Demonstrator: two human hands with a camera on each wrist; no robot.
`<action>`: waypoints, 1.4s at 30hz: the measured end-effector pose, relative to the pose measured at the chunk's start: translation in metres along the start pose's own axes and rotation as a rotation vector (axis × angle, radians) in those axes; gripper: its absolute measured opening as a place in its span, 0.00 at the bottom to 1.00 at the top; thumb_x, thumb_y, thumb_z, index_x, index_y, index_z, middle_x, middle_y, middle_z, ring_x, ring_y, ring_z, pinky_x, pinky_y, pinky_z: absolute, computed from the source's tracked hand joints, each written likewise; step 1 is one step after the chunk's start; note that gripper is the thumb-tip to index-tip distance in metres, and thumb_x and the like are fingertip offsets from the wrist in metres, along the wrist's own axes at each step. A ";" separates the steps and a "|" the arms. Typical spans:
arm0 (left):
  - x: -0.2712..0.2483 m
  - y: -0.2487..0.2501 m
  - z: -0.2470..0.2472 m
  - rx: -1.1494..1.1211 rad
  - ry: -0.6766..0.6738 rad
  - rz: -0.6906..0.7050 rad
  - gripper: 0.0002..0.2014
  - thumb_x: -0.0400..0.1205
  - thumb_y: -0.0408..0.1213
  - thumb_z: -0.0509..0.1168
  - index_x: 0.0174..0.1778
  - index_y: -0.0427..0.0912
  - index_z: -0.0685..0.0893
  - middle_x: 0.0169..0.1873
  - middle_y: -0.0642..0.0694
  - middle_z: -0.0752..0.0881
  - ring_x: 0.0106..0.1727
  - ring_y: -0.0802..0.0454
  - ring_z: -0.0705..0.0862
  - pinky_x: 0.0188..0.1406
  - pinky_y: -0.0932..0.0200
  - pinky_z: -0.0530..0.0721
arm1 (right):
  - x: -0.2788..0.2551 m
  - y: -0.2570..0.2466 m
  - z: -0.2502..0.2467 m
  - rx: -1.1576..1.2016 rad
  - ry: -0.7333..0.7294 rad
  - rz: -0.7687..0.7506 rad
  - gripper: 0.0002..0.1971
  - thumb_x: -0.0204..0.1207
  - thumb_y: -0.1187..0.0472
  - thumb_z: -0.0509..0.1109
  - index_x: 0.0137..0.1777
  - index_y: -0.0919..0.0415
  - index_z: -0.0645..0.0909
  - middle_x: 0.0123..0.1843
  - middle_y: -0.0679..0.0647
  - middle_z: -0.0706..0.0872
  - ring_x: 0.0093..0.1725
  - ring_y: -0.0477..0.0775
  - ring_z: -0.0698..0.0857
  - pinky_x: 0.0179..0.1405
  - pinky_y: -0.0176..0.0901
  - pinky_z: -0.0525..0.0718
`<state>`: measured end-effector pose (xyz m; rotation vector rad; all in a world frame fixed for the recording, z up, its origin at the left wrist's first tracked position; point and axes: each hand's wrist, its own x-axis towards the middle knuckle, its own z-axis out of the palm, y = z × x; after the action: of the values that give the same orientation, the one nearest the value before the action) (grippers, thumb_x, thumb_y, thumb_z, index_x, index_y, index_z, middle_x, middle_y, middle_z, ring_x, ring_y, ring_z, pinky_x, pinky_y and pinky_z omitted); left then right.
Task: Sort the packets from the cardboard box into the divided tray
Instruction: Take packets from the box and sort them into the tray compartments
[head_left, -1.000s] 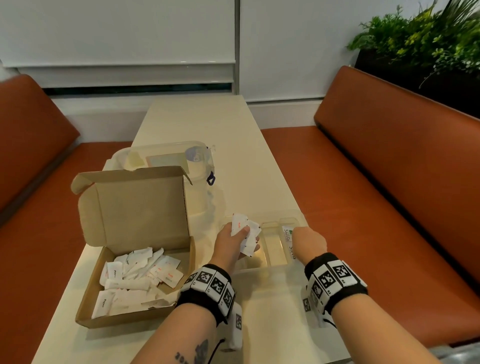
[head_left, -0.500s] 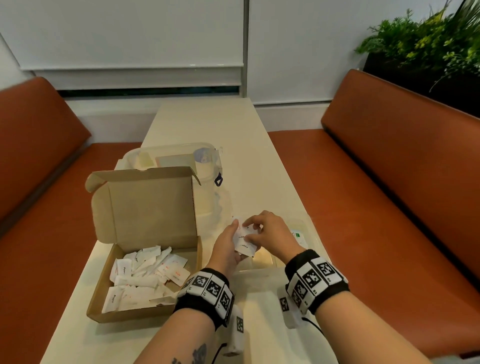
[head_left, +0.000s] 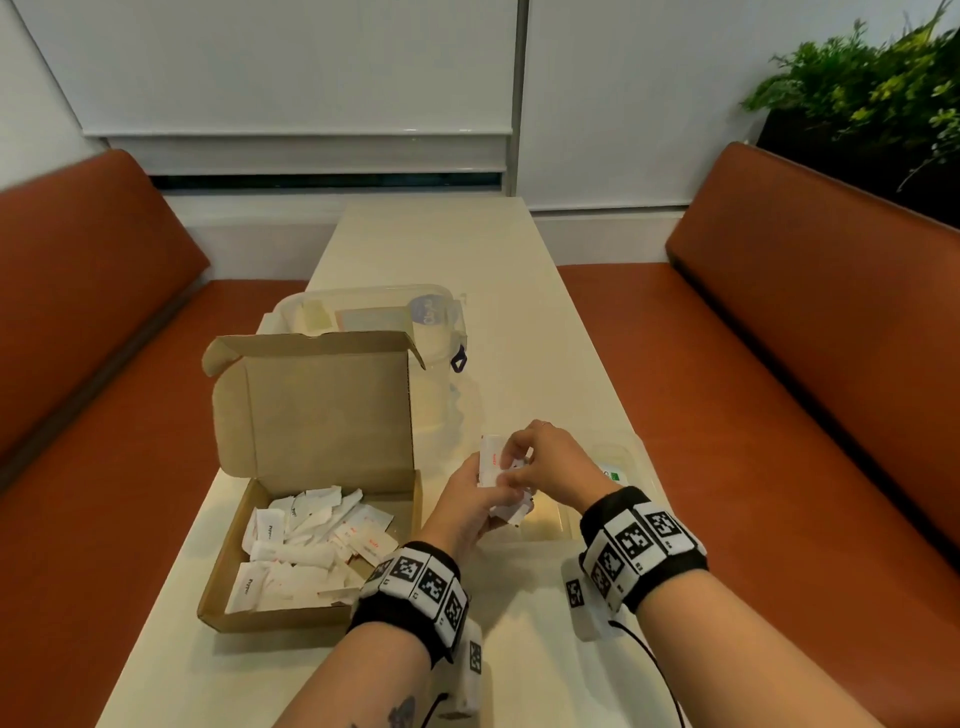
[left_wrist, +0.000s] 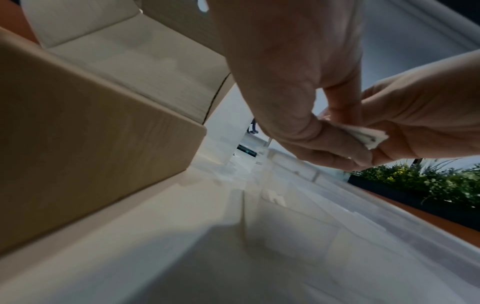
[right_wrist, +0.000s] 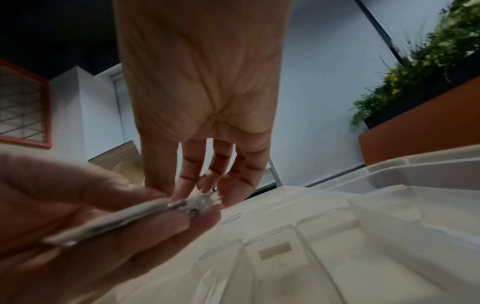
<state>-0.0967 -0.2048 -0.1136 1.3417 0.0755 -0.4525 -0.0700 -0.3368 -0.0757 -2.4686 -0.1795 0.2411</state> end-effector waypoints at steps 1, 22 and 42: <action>-0.001 0.000 0.001 -0.009 -0.006 0.003 0.27 0.67 0.25 0.71 0.63 0.42 0.78 0.45 0.43 0.88 0.46 0.47 0.88 0.39 0.58 0.85 | 0.001 0.002 -0.001 0.027 -0.008 0.015 0.07 0.67 0.62 0.79 0.43 0.61 0.85 0.43 0.50 0.78 0.39 0.47 0.78 0.35 0.33 0.75; 0.014 -0.006 0.005 -0.212 0.033 -0.006 0.20 0.83 0.20 0.58 0.70 0.37 0.74 0.63 0.34 0.82 0.58 0.41 0.86 0.48 0.53 0.90 | 0.001 0.022 0.005 0.315 0.207 0.085 0.04 0.74 0.66 0.73 0.47 0.62 0.82 0.40 0.54 0.82 0.34 0.49 0.82 0.37 0.37 0.85; 0.016 -0.001 0.011 -0.165 0.176 0.055 0.16 0.83 0.29 0.64 0.68 0.36 0.76 0.59 0.31 0.84 0.57 0.36 0.86 0.49 0.49 0.89 | -0.004 0.025 0.000 0.796 0.326 0.137 0.10 0.70 0.68 0.77 0.34 0.61 0.77 0.29 0.50 0.78 0.27 0.44 0.75 0.24 0.29 0.75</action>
<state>-0.0845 -0.2201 -0.1170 1.2152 0.2162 -0.2745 -0.0723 -0.3565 -0.0907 -1.6917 0.1957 -0.0393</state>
